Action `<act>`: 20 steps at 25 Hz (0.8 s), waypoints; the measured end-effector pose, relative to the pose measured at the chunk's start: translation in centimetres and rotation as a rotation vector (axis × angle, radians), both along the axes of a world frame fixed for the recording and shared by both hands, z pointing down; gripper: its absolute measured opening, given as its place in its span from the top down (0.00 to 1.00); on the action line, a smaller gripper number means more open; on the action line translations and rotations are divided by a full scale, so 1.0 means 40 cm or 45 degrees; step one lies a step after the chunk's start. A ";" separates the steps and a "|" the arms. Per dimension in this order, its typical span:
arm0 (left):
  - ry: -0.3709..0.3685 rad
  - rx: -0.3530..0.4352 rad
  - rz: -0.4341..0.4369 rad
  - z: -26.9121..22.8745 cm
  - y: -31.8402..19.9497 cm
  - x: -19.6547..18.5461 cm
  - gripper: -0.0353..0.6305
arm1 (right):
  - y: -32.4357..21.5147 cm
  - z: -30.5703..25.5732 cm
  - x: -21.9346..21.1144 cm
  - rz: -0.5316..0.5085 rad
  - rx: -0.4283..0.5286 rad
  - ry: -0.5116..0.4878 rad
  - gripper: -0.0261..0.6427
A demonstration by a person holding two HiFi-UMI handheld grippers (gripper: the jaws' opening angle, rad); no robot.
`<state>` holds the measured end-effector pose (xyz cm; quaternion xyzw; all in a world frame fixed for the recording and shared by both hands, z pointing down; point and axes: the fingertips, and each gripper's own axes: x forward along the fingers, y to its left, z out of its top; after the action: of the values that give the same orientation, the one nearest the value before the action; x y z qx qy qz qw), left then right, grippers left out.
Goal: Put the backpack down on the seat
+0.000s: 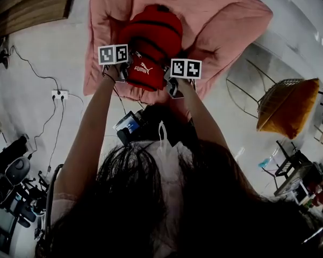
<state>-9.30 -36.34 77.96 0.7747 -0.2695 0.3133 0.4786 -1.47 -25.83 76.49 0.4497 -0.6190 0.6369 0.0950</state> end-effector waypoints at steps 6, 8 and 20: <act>0.052 0.065 -0.077 -0.004 -0.021 -0.005 0.49 | -0.003 -0.010 0.010 -0.052 0.022 0.115 0.75; 0.047 0.085 -0.089 -0.014 -0.025 -0.016 0.48 | -0.006 -0.020 0.021 -0.039 0.023 0.123 0.62; 0.187 0.240 -0.024 -0.244 0.043 -0.137 0.48 | 0.026 -0.231 0.159 0.222 0.307 0.127 0.60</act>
<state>-14.78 -34.60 68.20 0.8345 -0.2694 0.2246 0.4250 4.90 -24.77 67.24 0.5410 -0.6441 0.5406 0.0154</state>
